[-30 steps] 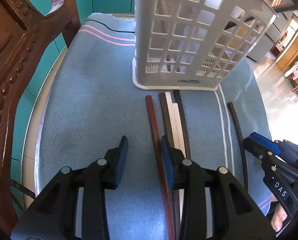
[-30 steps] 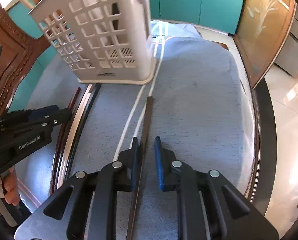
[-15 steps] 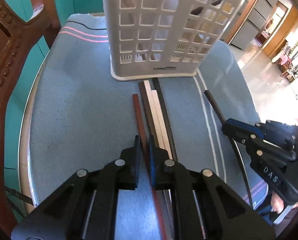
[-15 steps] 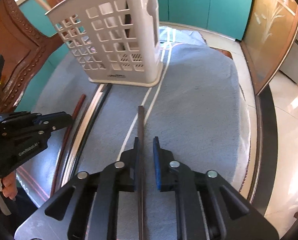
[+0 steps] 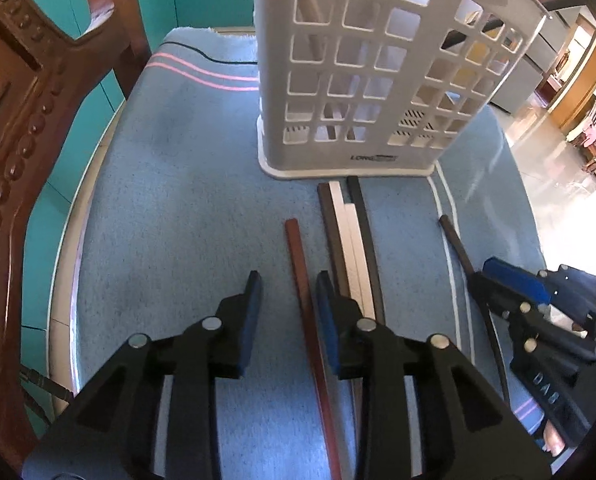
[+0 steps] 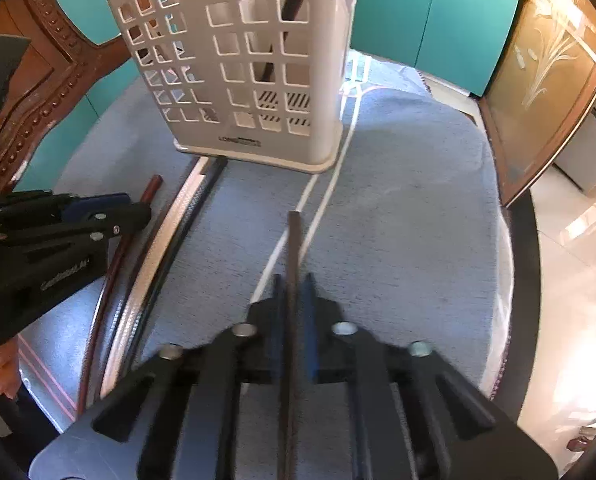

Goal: Organize utensils
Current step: 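Lower and close the right tool on a dark brown chopstick while the left tool grasps a red-brown one, then lift both chopsticks over the white holder and open the tools to drop them in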

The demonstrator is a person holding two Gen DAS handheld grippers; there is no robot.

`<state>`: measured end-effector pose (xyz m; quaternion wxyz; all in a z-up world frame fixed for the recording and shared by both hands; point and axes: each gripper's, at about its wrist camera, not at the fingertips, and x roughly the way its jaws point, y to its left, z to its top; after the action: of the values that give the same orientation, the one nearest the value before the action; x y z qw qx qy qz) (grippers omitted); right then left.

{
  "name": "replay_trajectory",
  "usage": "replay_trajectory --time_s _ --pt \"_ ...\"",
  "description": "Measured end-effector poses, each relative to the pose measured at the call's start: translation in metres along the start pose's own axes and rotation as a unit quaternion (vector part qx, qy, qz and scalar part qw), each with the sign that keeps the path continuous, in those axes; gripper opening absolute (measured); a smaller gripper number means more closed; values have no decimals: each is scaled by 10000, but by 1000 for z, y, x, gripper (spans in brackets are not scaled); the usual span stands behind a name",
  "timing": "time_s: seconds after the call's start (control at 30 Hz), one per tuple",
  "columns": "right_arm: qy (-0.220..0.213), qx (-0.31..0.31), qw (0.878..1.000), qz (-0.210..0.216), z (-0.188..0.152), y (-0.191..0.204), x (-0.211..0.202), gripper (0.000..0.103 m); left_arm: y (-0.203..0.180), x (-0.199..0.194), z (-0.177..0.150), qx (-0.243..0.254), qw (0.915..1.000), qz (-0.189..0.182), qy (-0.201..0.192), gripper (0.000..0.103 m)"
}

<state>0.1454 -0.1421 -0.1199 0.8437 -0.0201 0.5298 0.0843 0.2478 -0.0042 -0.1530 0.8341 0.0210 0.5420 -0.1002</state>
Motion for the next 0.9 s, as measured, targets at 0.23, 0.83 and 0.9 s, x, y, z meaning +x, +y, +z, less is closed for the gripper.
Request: replay_trajectory --time_s 0.23,0.83,0.9 --pt "-509 155 9981 309 2 -2 -41 6 -5 -1 2 -3 9999 88 -85 10" --pt "-2954 481 9482 1063 53 -34 -253 7 5 -218 -16 -142 9337 -908 -3459 7" --pt "-3203 521 9404 1017 69 -33 -271 6 3 -246 -19 -184 9191 -986 -3811 7"
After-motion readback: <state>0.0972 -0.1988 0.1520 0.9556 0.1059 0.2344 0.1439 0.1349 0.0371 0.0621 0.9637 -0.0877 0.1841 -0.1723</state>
